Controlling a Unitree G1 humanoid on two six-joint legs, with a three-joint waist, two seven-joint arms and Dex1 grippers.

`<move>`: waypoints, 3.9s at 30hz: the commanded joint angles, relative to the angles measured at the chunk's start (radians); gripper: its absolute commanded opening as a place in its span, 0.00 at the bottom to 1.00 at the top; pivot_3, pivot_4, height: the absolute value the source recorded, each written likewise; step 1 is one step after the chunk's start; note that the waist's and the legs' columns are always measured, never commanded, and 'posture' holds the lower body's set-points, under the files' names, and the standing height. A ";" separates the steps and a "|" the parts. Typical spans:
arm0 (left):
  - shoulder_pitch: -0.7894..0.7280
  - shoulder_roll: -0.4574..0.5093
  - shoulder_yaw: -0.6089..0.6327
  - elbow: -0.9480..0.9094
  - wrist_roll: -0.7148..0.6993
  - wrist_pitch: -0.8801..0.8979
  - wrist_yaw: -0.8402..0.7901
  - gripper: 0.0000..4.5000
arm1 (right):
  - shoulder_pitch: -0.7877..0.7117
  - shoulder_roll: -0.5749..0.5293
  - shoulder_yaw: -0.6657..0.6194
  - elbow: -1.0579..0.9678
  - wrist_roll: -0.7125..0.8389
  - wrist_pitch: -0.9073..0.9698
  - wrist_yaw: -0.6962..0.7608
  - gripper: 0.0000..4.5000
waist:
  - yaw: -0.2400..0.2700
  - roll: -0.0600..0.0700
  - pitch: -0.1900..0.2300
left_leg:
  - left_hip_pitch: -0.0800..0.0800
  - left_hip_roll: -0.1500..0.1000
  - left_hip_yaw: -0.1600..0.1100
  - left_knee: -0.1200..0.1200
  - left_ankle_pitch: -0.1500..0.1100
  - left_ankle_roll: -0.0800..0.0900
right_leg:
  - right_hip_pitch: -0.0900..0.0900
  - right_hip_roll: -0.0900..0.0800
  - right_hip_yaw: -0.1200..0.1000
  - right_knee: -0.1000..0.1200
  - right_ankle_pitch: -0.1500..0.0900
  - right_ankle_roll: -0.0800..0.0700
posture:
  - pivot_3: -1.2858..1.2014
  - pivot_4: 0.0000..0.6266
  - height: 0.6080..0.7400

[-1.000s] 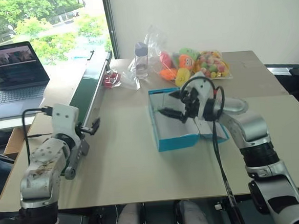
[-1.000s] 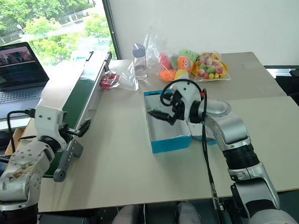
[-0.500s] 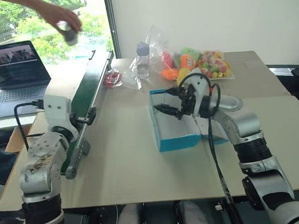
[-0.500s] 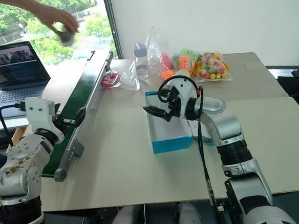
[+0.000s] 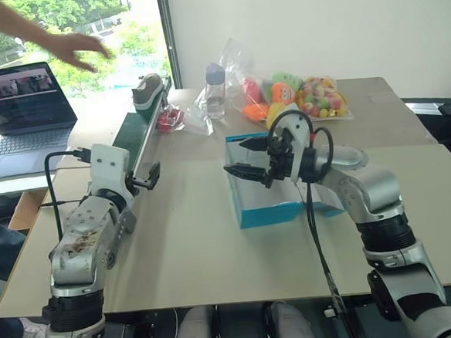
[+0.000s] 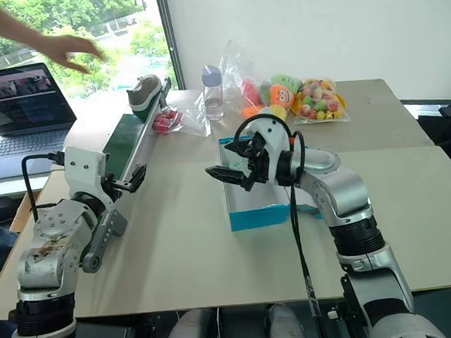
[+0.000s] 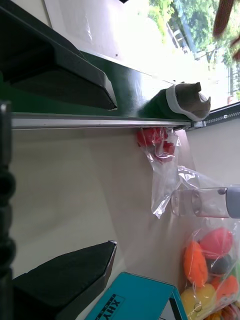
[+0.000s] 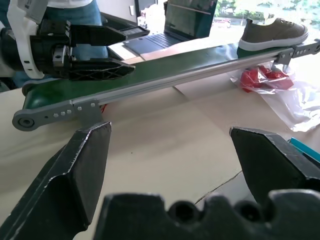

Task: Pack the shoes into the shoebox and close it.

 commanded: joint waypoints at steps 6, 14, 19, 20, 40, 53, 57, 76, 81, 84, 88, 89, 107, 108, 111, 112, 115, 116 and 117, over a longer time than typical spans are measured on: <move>-0.023 0.018 0.128 0.073 -0.003 -0.020 0.048 1.00 | -0.004 0.018 -0.033 -0.051 0.064 0.047 -0.026 1.00 | -0.002 0.000 0.000 | 0.000 0.000 0.000 0.000 0.000 0.000 | 0.000 0.000 0.000 0.000 0.000 0.000 | 0.52 0.24 1.00; 0.024 0.012 0.228 0.142 -0.048 -0.023 0.040 1.00 | 0.030 0.005 0.047 -0.045 0.003 -0.020 0.028 1.00 | 0.000 0.000 0.000 | 0.000 0.000 0.001 0.000 0.000 0.000 | 0.000 0.000 0.000 0.000 0.000 0.000 | 0.52 0.24 1.00; 0.033 0.019 0.230 0.188 -0.052 -0.050 0.013 1.00 | 0.026 0.014 0.057 -0.030 -0.016 -0.050 0.033 1.00 | 0.002 0.000 0.000 | 0.000 0.000 0.001 0.000 0.000 0.000 | 0.000 -0.001 -0.001 -0.002 0.000 0.000 | 0.52 0.24 1.00; 0.029 0.018 0.228 0.205 -0.053 -0.060 0.006 1.00 | 0.027 0.015 0.059 -0.032 -0.017 -0.051 0.033 1.00 | 0.002 0.000 0.000 | 0.000 0.000 0.001 0.000 0.000 0.000 | 0.000 -0.001 -0.001 -0.002 0.000 0.000 | 0.52 0.24 1.00; -0.077 0.055 0.151 0.484 -0.018 -0.184 -0.074 1.00 | 0.064 -0.013 0.038 -0.117 -0.004 0.008 -0.025 1.00 | -0.001 -0.001 0.000 | -0.001 0.002 0.004 -0.002 0.000 0.000 | -0.002 -0.002 -0.002 -0.005 0.002 0.001 | 0.52 0.24 1.00; -0.076 0.038 0.163 0.522 -0.058 -0.155 -0.063 0.88 | 0.065 -0.038 0.036 -0.124 -0.008 0.015 -0.043 1.00 | 0.002 -0.001 0.000 | -0.001 0.002 0.005 -0.003 0.000 0.000 | -0.001 -0.003 -0.004 -0.013 0.008 0.002 | 0.52 0.24 1.00; -0.074 0.035 0.149 0.501 -0.062 -0.147 -0.072 0.65 | 0.065 -0.045 0.038 -0.125 -0.013 0.013 -0.049 1.00 | 0.005 -0.001 0.000 | -0.001 0.002 0.006 -0.004 0.000 0.000 | -0.001 -0.004 -0.005 -0.013 0.009 0.002 | 0.52 0.24 1.00; -0.334 -0.255 -0.148 0.075 -0.141 -0.030 -0.031 0.62 | -0.168 0.295 -0.504 0.040 0.443 0.369 -0.566 1.00 | 0.005 -0.002 0.000 | -0.002 0.002 0.011 -0.004 0.000 0.001 | -0.001 -0.005 -0.006 -0.014 0.018 0.009 | 0.52 0.24 1.00; -0.349 -0.338 -0.211 0.058 -0.144 0.005 -0.024 0.62 | -0.197 0.320 -0.572 0.061 0.515 0.371 -0.672 1.00 | -0.002 -0.002 0.000 | -0.002 0.003 0.011 -0.002 0.000 0.002 | 0.000 0.000 -0.005 -0.014 0.018 0.010 | 0.52 0.24 1.00; -0.345 -0.374 -0.229 0.055 -0.144 0.014 -0.010 0.62 | -0.192 0.309 -0.567 0.064 0.520 0.361 -0.694 1.00 | -0.005 -0.002 0.000 | -0.002 0.004 0.011 0.000 0.000 0.002 | 0.001 0.001 -0.005 -0.013 0.018 0.010 | 0.52 0.24 1.00; -0.330 -0.378 -0.238 0.034 -0.144 0.033 -0.011 0.62 | -0.188 0.307 -0.575 0.067 0.533 0.334 -0.722 0.86 | -0.007 -0.002 0.000 | -0.002 0.006 0.011 0.002 0.000 0.002 | 0.001 0.002 -0.005 -0.013 0.020 0.009 | 0.52 0.24 1.00; -0.327 -0.375 -0.239 0.031 -0.143 0.037 -0.012 0.62 | -0.187 0.306 -0.574 0.065 0.536 0.330 -0.722 0.78 | -0.008 -0.002 0.000 | -0.002 0.006 0.011 0.002 0.000 0.002 | 0.001 0.002 -0.005 -0.013 0.021 0.009 | 0.52 0.24 1.00; -0.286 -0.039 -0.132 -0.080 -0.353 0.284 -0.258 1.00 | -0.213 0.145 -0.400 0.134 0.285 0.146 -0.671 0.11 | -0.015 0.000 0.001 | -0.002 0.007 0.012 0.002 0.000 0.002 | 0.000 0.002 -0.005 -0.014 0.018 0.004 | 0.52 0.24 1.00; -0.284 -0.002 -0.142 -0.077 -0.338 0.270 -0.280 1.00 | -0.221 0.114 -0.365 0.147 0.246 0.145 -0.658 0.11 | -0.016 0.000 0.001 | -0.002 0.007 0.012 0.002 0.000 0.002 | 0.000 0.002 -0.005 -0.014 0.017 0.003 | 0.52 0.24 1.00; -0.282 0.085 -0.192 -0.070 -0.286 0.222 -0.338 1.00 | -0.237 0.021 -0.210 0.197 0.118 0.177 -0.598 0.11 | -0.019 0.000 0.001 | -0.002 0.007 0.013 0.002 0.000 0.001 | -0.001 0.001 -0.004 -0.014 0.017 0.002 | 0.52 0.24 1.00; -0.283 0.100 -0.210 -0.066 -0.272 0.210 -0.349 1.00 | -0.234 0.008 -0.172 0.212 0.094 0.190 -0.579 0.11 | -0.020 0.000 0.001 | -0.002 0.007 0.013 0.002 0.000 0.001 | -0.001 0.001 -0.004 -0.014 0.016 0.001 | 0.52 0.24 1.00; -0.287 0.111 -0.247 -0.060 -0.245 0.180 -0.360 1.00 | -0.223 0.007 -0.109 0.256 0.042 0.212 -0.562 0.11 | -0.020 0.000 0.001 | -0.002 0.008 0.013 0.002 0.000 0.001 | -0.001 0.002 -0.005 -0.014 0.016 0.000 | 0.52 0.24 1.00; -0.286 0.105 -0.253 -0.063 -0.236 0.166 -0.358 1.00 | -0.219 0.014 -0.091 0.265 0.025 0.221 -0.564 0.11 | -0.020 0.000 0.001 | -0.002 0.008 0.014 0.002 0.000 0.001 | -0.001 0.001 -0.004 -0.014 0.016 0.000 | 0.52 0.24 1.00; -0.286 0.097 -0.254 -0.062 -0.233 0.158 -0.353 1.00 | -0.217 0.020 -0.076 0.270 0.012 0.230 -0.560 0.11 | -0.019 0.000 0.001 | -0.002 0.008 0.014 0.002 0.000 0.001 | -0.001 0.001 -0.004 -0.014 0.016 0.000 | 0.52 0.24 1.00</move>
